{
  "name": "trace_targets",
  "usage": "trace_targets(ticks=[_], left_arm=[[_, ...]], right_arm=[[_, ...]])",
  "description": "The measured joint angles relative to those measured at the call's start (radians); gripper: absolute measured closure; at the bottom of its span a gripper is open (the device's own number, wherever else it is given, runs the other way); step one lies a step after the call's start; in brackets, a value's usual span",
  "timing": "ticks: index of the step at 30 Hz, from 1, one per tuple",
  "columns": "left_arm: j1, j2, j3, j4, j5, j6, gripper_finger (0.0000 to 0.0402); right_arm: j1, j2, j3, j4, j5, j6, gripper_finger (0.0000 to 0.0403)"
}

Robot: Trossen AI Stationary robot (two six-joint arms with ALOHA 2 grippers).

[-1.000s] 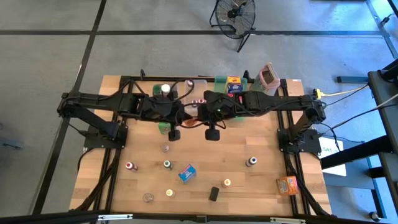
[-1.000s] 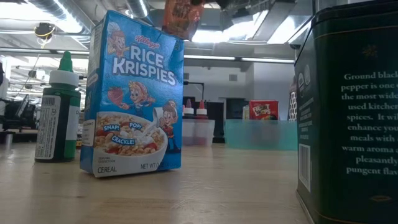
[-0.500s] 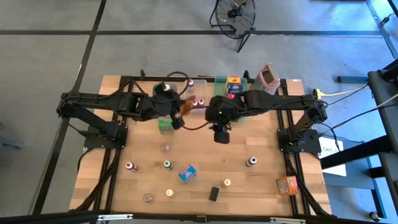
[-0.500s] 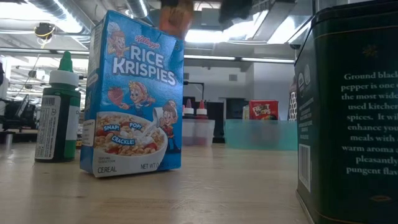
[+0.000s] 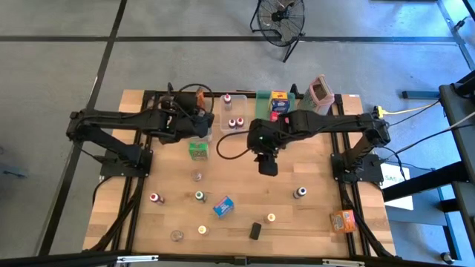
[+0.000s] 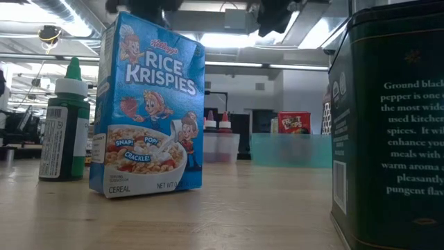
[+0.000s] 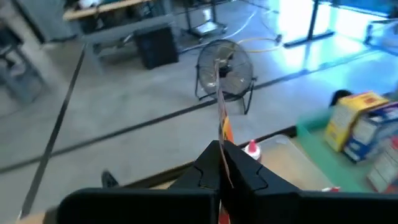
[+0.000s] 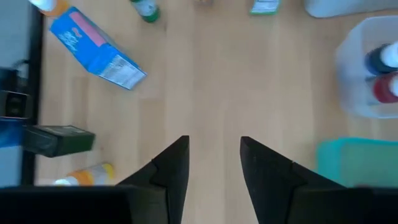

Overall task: Pick & Place Kitchen Items
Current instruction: Put the brown seasoning pack into the gray bin

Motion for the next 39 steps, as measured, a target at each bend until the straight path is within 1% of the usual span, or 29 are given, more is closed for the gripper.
trace_targets(ticks=[3,5,7,11,14,21,23,26,29,32,39], left_arm=[[0.033,0.004,-0.064,0.008,0.003,-0.068,0.0400],[0.054,0.001,-0.101,0.076,-0.009,-0.070,0.0400],[0.079,0.002,-0.135,0.168,0.007,-0.027,0.0400],[0.140,0.002,-0.208,0.427,0.131,0.114,0.0400],[0.173,0.002,-0.258,0.529,0.182,0.137,0.0400],[0.224,0.003,-0.327,0.530,0.198,0.101,0.0400],[0.245,0.007,-0.351,0.545,0.225,0.076,0.0400],[0.271,0.020,-0.398,0.624,0.287,0.079,0.0400],[0.274,0.018,-0.432,0.713,0.305,0.104,0.0400],[0.286,0.019,-0.449,0.703,0.303,0.109,0.0400],[0.329,0.027,-0.469,0.701,0.330,0.107,0.0400]], right_arm=[[-0.017,0.000,0.000,-0.001,-0.078,0.015,0.0258],[-0.027,0.000,-0.001,-0.008,-0.117,0.017,0.0258],[-0.034,0.000,-0.001,-0.009,-0.120,0.017,0.0258],[-0.043,0.000,-0.001,0.009,-0.119,0.009,0.0258],[-0.048,0.000,-0.001,0.013,-0.117,-0.003,0.0258],[-0.048,0.000,-0.001,0.005,-0.109,-0.010,0.0258],[-0.048,0.000,-0.001,0.007,-0.105,-0.012,0.0258],[-0.050,0.000,-0.001,0.020,-0.104,-0.012,0.0258],[-0.050,0.000,-0.001,0.033,-0.086,-0.015,0.0258],[-0.050,0.000,-0.001,0.036,-0.061,-0.017,0.0258],[-0.056,0.000,-0.001,0.041,-0.057,-0.016,0.0258]])
